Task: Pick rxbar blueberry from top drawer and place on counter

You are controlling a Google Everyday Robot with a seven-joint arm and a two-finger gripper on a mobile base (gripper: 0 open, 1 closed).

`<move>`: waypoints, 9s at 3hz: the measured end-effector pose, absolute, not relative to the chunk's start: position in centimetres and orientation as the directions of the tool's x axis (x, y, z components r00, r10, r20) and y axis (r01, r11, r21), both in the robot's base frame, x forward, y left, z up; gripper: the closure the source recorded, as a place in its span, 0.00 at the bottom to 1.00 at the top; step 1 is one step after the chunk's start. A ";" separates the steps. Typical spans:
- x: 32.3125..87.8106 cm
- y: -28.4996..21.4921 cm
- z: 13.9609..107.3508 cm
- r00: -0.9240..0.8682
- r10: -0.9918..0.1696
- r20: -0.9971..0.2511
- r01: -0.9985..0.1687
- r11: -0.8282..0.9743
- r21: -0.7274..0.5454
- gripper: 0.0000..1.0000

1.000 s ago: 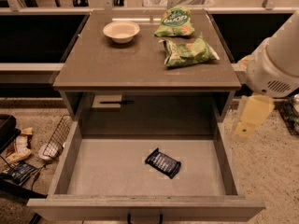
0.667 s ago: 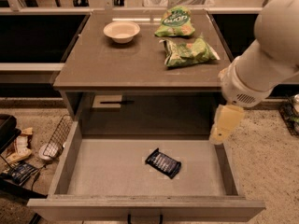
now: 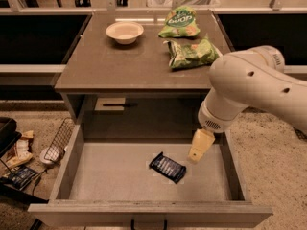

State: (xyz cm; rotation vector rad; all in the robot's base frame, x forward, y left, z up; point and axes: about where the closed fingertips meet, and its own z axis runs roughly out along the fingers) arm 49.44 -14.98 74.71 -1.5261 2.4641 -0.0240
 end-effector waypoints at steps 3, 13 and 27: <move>46.8 -14.0 69.9 -0.547 -0.819 -0.172 -0.823 0.564 -0.069 0.00; 47.8 0.3 73.0 -0.245 -0.900 -0.361 -0.966 0.259 0.009 1.00; 74.5 14.7 92.9 -0.259 -0.804 -0.536 -0.802 0.488 -0.345 0.00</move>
Offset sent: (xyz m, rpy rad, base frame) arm -0.0187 0.0017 -0.0233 0.0211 0.0483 -0.1206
